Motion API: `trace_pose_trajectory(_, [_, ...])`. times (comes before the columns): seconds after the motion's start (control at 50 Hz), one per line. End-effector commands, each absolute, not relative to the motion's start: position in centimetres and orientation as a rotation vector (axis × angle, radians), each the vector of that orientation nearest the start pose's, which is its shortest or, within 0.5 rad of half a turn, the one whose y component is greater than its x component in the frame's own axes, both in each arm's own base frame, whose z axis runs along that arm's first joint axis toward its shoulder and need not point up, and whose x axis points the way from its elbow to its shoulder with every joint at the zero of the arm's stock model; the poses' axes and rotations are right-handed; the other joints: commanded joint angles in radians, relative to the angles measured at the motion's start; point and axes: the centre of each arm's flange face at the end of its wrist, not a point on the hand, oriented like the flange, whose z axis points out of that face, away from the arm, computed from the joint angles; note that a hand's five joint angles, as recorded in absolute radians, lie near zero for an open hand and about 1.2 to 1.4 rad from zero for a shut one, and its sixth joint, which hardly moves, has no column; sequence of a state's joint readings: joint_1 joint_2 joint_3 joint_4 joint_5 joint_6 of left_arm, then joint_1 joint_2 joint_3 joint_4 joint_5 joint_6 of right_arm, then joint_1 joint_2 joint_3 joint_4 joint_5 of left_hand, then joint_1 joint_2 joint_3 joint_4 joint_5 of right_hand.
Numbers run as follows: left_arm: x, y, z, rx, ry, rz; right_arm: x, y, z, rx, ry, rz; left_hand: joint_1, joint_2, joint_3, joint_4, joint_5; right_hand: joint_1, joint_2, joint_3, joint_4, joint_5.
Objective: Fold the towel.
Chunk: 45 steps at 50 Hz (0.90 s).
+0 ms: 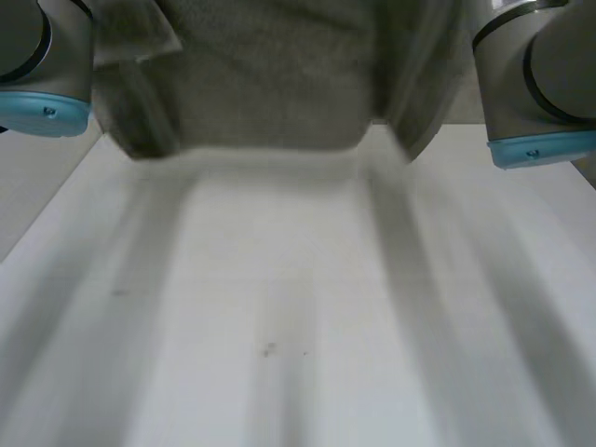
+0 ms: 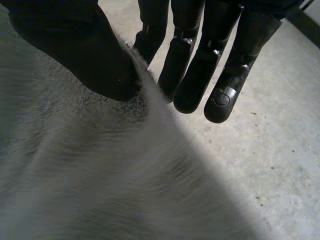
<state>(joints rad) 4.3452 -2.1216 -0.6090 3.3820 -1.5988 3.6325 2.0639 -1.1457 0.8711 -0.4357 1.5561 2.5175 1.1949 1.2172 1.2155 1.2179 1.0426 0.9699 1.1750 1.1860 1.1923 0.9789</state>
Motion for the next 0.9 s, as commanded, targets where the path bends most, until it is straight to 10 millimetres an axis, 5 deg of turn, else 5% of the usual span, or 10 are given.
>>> trace_pose_trajectory(0.02, [-27.4,-37.2,35.5,0.629,1.561,-2.52,32.0,-31.5,36.4,-1.042,1.45,-2.682,0.201,0.179,0.181,0.178,0.179,0.426,0.221,0.21,0.204,0.243])
trace_pose_trajectory(0.12, [-27.5,-34.6,26.7,0.847,1.87,-2.285,31.2,-30.2,28.5,-1.292,1.85,-2.255,0.201,0.179,0.181,0.178,0.179,0.426,0.221,0.21,0.204,0.243])
trace_pose_trajectory(0.18, [-27.3,-33.4,23.9,0.913,1.964,-2.201,30.8,-29.6,26.5,-1.346,1.942,-2.135,0.201,0.179,0.181,0.178,0.179,0.426,0.221,0.21,0.204,0.243])
trace_pose_trajectory(0.2, [-27.0,-32.4,21.4,0.962,2.048,-2.109,30.3,-28.8,24.4,-1.405,2.036,-1.996,0.201,0.179,0.181,0.178,0.179,0.426,0.221,0.21,0.204,0.243])
trace_pose_trajectory(0.22, [-27.0,-32.4,21.3,0.962,2.049,-2.108,29.4,-27.8,21.5,-1.469,2.155,-1.808,0.201,0.179,0.181,0.178,0.179,0.426,0.221,0.21,0.204,0.243])
trace_pose_trajectory(0.36, [-25.0,-27.7,13.7,1.298,2.134,-1.612,26.6,-24.8,17.2,-1.514,2.348,-1.431,0.146,0.124,0.126,0.124,0.124,0.426,0.221,0.21,0.204,0.243])
trace_pose_trajectory(0.38, [-25.0,-27.7,13.7,1.298,2.134,-1.611,26.3,-24.5,17.0,-1.508,2.347,-1.41,0.146,0.124,0.125,0.123,0.124,0.426,0.221,0.21,0.204,0.243])
trace_pose_trajectory(0.42, [-24.6,-27.4,13.3,1.318,2.129,-1.576,25.9,-24.3,17.0,-1.492,2.335,-1.405,-0.464,-0.486,-0.484,-0.487,-0.486,0.426,0.221,0.21,0.204,0.243])
trace_pose_trajectory(0.5, [-24.4,-27.4,13.3,1.308,2.13,-1.572,24.8,-24.2,16.6,-1.441,2.339,-1.417,-0.83,-0.852,-0.851,-0.853,-0.852,0.426,0.221,0.21,0.204,0.243])
trace_pose_trajectory(0.9, [-23.0,-29.2,13.7,1.118,2.14,-1.641,22.9,-25.2,15.9,-1.227,2.362,-1.584,-0.729,-0.751,-0.749,-0.752,-0.751,0.426,0.221,0.21,0.204,0.243])
